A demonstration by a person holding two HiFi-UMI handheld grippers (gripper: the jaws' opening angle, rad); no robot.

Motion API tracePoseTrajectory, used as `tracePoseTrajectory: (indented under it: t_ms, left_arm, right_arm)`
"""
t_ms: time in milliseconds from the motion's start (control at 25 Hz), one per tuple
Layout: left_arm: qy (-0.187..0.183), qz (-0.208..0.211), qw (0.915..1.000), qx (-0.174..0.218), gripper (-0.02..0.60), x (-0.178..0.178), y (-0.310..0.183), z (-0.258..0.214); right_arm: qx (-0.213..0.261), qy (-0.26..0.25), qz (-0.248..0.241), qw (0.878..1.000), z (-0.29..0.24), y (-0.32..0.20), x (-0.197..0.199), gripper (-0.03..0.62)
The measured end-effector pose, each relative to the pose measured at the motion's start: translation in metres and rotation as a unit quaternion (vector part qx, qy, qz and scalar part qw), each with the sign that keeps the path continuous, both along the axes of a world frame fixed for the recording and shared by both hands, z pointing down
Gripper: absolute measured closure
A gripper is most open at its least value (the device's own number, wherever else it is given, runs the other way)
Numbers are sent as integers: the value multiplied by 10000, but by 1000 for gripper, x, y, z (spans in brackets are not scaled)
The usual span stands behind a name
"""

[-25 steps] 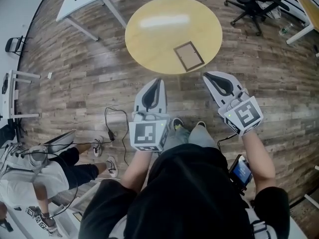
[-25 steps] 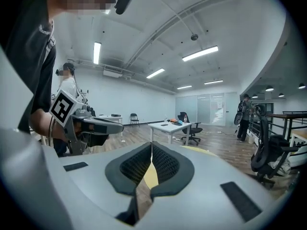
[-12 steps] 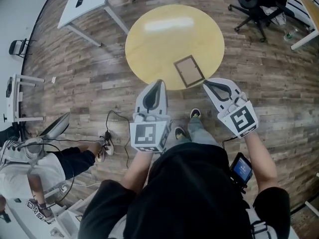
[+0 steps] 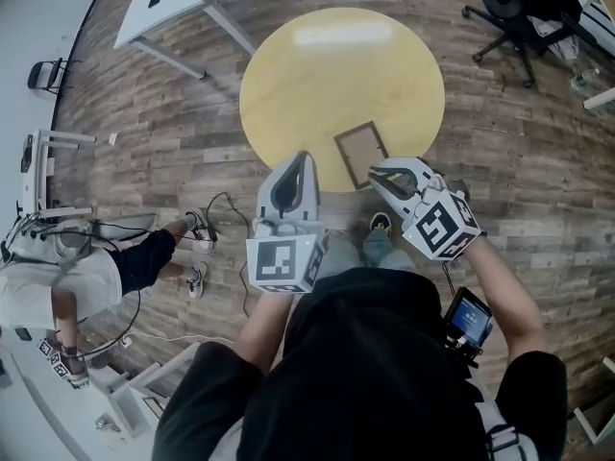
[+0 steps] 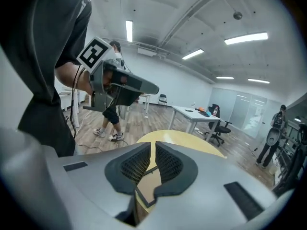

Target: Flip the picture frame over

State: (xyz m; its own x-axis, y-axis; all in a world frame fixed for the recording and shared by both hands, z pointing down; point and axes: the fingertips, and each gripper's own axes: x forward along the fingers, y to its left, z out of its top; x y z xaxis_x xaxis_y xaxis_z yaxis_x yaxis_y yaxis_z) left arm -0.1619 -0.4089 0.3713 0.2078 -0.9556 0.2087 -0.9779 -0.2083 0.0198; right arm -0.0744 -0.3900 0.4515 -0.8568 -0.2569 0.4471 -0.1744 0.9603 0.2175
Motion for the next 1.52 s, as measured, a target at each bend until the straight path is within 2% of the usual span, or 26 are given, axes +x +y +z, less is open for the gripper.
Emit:
tracePoseTrajectory:
  t_ms: [120,240,360,440,520,680,760,880,1000,1160,1240,1400,1520]
  left_arm:
    - [-33,-196,9996,-219,558,-11,-2,18]
    - [-99,-279,9990,-330,558,-23,-5,33]
    - [-103,-351,9984,-434,558,-33,-6,48]
    - [-106,-398,9978,-517,558,-40,-6,57]
    - [-107,-486,9969,-612,558,-48,-6,64]
    - [-53,-698,9944,-785,558,-70,0,79]
    - [-13,-781,9928,-910,558,-76,4,86]
    - [17,-682,9943,-817,558,-77,1,90]
    - [3,-614,9946,-833,558,-75,0,93]
    - [-38,-471,9948,-899,558,-67,-7,97]
    - [-67,-392,9953,-880,558,-63,-10,96]
    - [-91,-301,9959,-844,558,-60,-15,94]
    - [-107,-319,9961,-822,558,-56,-22,91]
  right_arm:
    - [-116,245,-279,9992,34,0,-13,572]
    - [-268,700,-639,9951,80,6,-27,569]
    - [-452,1339,-1055,9843,132,14,-36,498]
    - [-431,1651,-1155,9785,161,16,-40,461]
    - [-255,1920,-1195,9738,186,17,-44,450]
    - [305,2504,-1470,9564,226,24,-59,413]
    - [674,2615,-1485,9513,236,26,-61,410]
    - [1098,2663,-1390,9475,237,23,-62,411]
    - [1229,2641,-1502,9448,237,33,-62,449]
    - [1070,2603,-1845,9417,230,47,-60,455]
    - [793,2323,-1841,9518,212,50,-64,464]
    - [-77,1322,-1338,9821,163,34,-80,486]
    - [-783,429,-809,9927,127,6,-83,492]
